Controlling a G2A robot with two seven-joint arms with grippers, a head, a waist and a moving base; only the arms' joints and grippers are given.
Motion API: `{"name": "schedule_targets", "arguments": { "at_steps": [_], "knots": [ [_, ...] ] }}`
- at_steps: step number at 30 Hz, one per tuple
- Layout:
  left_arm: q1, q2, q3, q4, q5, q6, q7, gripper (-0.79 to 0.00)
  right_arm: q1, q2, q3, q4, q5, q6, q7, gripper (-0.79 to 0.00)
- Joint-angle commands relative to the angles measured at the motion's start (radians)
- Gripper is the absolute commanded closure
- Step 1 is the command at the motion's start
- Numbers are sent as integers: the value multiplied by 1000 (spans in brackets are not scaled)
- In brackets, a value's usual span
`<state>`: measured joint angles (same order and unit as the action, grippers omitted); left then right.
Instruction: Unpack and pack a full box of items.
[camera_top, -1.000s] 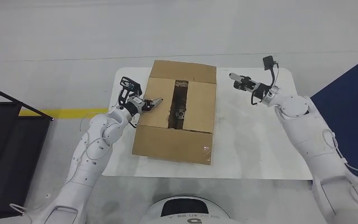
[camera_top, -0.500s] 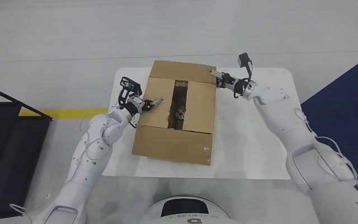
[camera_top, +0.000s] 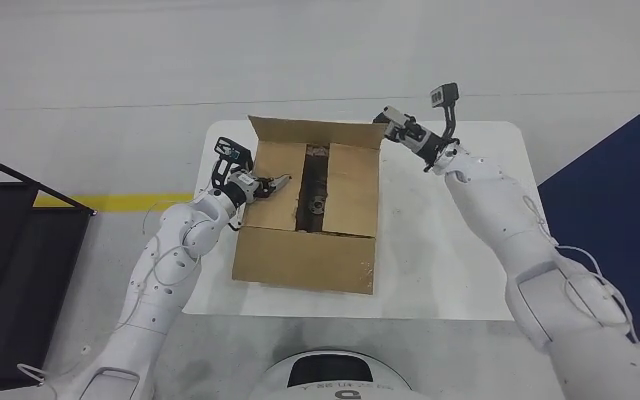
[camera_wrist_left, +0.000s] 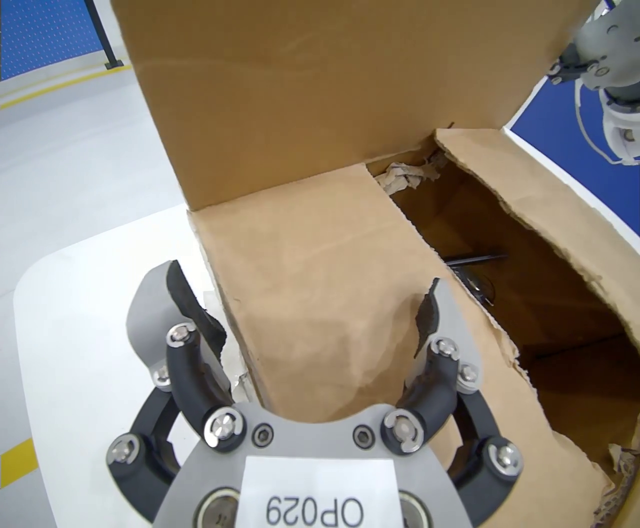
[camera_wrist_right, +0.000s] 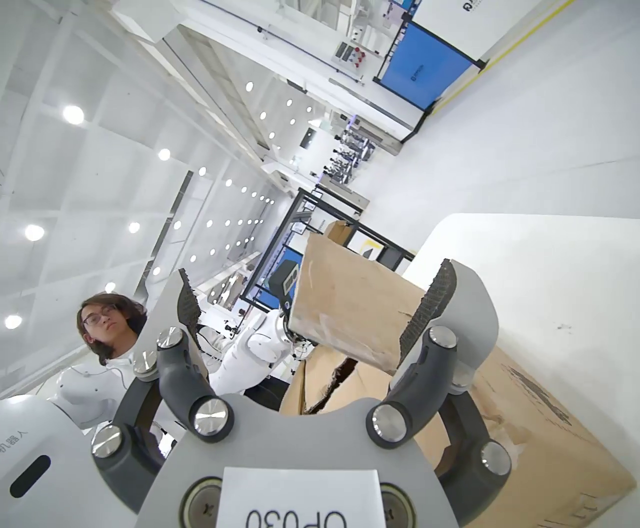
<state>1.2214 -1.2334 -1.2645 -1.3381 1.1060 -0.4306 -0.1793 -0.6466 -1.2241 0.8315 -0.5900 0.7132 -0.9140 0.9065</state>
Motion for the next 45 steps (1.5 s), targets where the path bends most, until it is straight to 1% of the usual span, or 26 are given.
{"name": "schedule_targets", "arguments": {
  "at_steps": [1, 3, 5, 8, 11, 15, 20, 24, 27, 29, 31, 33, 36, 39, 45],
  "knots": [
    [0, 0, 0, 0, 0, 0, 0, -785, -6, 12, -5, -19, -17, 4, 4, -785],
    [9, 1, 0, -10, 1, -1, 6, -785, -14, 20, -12, -42, -24, 1, 1, -785],
    [20, 4, -19, -14, -6, 8, 25, -785, -17, 27, -21, -60, -33, -3, -3, -785],
    [42, 11, -73, -1, -65, 8, 51, -785, -5, 31, -47, -68, -66, 5, 5, -785],
    [79, 23, -134, 10, -107, -41, 82, -785, 13, 28, -77, -56, -94, 13, 13, -785],
    [136, 43, -228, 4, -147, -140, 108, -785, 37, 23, -112, -29, -125, 14, 14, -785],
    [211, 68, -322, -21, -135, -257, 106, -785, 64, 20, -167, -20, -178, 49, 49, -785],
    [265, 88, -385, -20, -173, -437, 96, -785, 87, 16, -200, -9, -194, 71, 70, -785],
    [301, 103, -417, -26, -165, -582, 87, -785, 97, 12, -215, -3, -184, 69, 69, -785],
    [333, 113, -397, -60, -169, -582, 85, -785, 104, 10, -224, -1, -177, 72, 72, -785],
    [356, 131, -386, -80, -156, -582, 63, -785, 112, 9, -233, 1, -177, 74, 74, -785],
    [363, 146, -381, -84, -123, -582, 59, -785, 119, 7, -241, 0, -177, 74, 74, -785],
    [361, 164, -348, -92, -29, -582, 47, -785, 128, 6, -254, 1, -181, 75, 75, -785],
    [351, 172, -319, -78, 17, -582, 88, -785, 132, 5, -265, 2, -176, 73, 73, -785],
    [331, 182, -288, -54, 75, -582, 182, -785, 137, 4, -284, 4, -168, 70, 70, -785]
  ]
}}
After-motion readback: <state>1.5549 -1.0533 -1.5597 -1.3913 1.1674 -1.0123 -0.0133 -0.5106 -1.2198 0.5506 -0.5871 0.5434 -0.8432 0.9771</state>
